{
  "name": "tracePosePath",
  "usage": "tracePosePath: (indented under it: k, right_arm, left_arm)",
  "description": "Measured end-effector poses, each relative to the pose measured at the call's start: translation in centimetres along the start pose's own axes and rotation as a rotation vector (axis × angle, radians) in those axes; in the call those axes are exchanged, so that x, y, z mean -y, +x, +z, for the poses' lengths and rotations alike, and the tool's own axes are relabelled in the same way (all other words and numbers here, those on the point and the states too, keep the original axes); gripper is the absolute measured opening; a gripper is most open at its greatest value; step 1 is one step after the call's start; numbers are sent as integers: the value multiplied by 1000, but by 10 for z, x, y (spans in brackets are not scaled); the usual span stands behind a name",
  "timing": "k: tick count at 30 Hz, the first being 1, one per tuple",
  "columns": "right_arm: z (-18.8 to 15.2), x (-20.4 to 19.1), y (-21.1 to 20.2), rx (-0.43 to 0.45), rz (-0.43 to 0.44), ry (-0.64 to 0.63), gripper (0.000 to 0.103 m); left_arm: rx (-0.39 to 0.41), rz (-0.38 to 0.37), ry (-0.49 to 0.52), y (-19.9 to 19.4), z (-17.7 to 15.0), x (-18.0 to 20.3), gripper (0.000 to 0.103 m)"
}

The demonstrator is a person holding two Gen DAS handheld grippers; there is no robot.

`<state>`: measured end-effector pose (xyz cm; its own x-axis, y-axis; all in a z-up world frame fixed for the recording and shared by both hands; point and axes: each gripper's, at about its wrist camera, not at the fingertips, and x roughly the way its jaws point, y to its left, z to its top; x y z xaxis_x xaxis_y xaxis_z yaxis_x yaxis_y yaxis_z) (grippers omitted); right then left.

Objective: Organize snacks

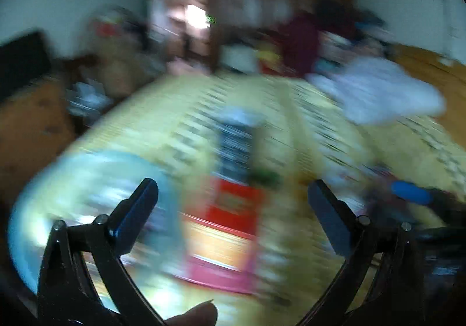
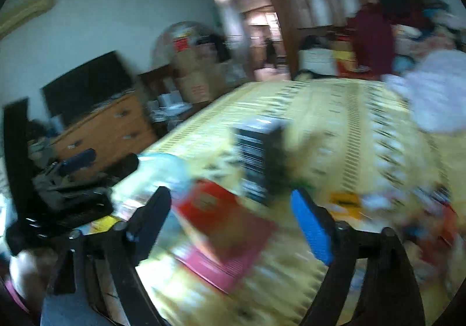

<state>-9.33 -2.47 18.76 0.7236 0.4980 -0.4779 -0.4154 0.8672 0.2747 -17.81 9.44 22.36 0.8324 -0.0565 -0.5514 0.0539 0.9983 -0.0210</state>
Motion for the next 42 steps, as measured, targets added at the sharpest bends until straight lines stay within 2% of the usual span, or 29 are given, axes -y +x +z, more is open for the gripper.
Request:
tracePosePath:
  k: [2,5,9,12,15,17,22,25,30,42]
  right_arm:
    - [-29,43,-9,-66,-75,48,91]
    - [-82,102,-13,-170,-196,101,91]
    - [-135,166,-3,-299,-268,189,91]
    - [-150,192,12,-332,-283,191,91]
    - [-152,197,27,-342,-283,153,91]
    - [-153,200,32,-337,-279,127,93]
    - [-162,204,48,-307,-313,79,103]
    - [-167,202,52,-296,-336,52,103]
    - [-169,204,52,-271,-316,60,103]
    - [-170,204,53,-266,-326,52,103]
  left_arm:
    - [-71,-68,16,23,-19,29,103]
    - [-248,-144,38,79,-62,66,103]
    - [-404,-103,54,139,-106,87,103]
    - [-443,-44,58,169,-124,94,103]
    - [-457,-9,56,189,-136,99,103]
    - [-433,7,57,191,-139,104,103]
    - [-390,8,41,195,-143,105,103]
    - [-358,9,48,193,-146,107,103]
    - [-339,-3,35,194,-147,105,103]
    - [-322,1,34,193,-149,105,103]
